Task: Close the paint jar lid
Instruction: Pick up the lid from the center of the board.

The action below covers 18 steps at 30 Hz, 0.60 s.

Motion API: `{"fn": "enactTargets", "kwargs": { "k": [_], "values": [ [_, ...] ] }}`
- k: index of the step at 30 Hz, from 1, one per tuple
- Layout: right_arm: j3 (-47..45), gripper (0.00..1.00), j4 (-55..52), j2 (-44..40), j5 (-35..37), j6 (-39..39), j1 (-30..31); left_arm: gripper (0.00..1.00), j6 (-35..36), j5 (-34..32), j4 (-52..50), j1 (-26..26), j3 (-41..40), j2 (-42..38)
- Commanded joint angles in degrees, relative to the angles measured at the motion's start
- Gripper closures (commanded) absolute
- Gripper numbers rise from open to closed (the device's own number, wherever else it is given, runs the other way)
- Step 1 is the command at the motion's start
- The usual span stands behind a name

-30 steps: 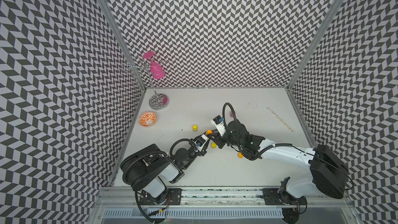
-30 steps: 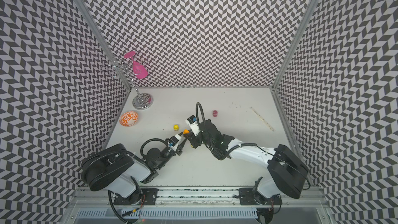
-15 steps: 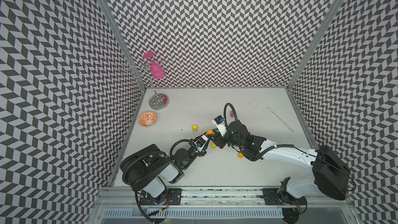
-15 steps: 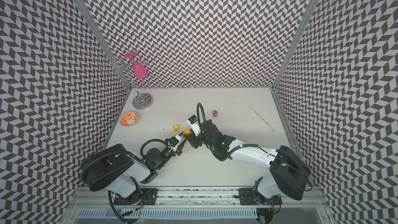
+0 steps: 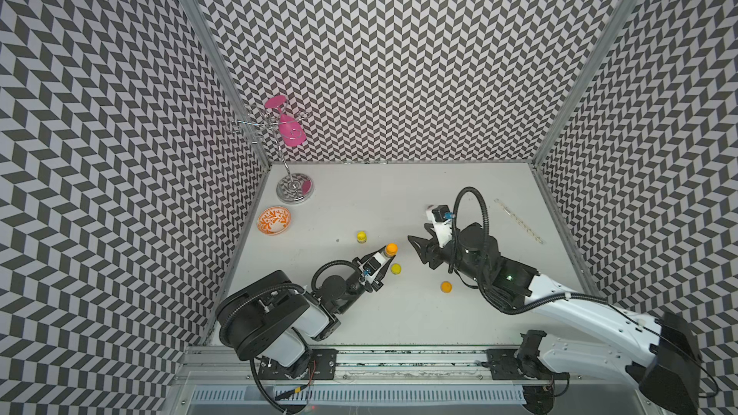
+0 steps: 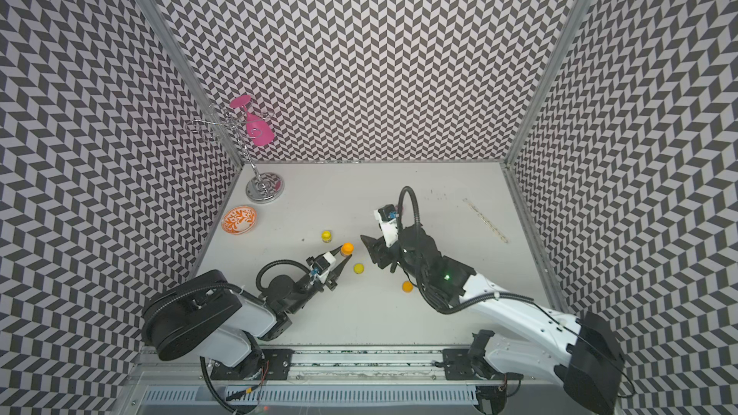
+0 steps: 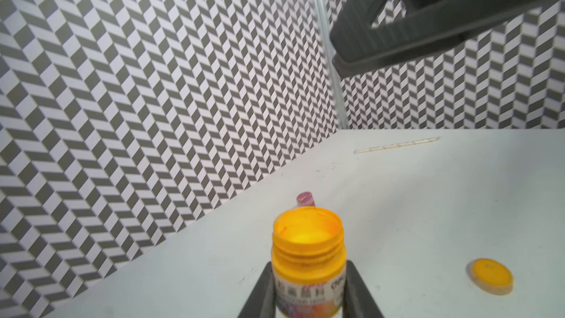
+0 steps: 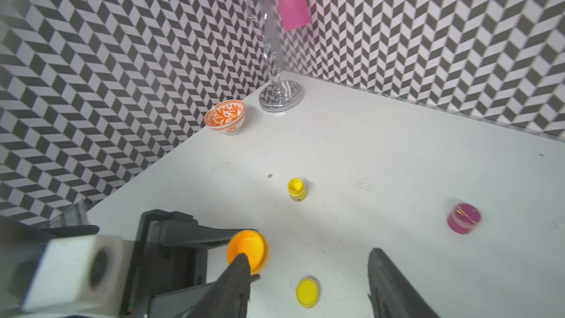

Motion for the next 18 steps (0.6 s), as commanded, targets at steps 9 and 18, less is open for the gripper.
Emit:
{"fn": "enactTargets", "kwargs": {
  "k": [9, 18],
  "values": [
    [-11.71, 0.38, -16.7, -6.46, 7.8, 17.38, 0.01, 0.74, -2.0, 18.9, 10.45, 0.8, -2.66, -8.79],
    [-13.14, 0.4, -18.4, 0.31, 9.26, 24.01, 2.97, 0.74, 0.51, 7.71, -0.89, 0.04, -4.22, -22.46]
  ]
}}
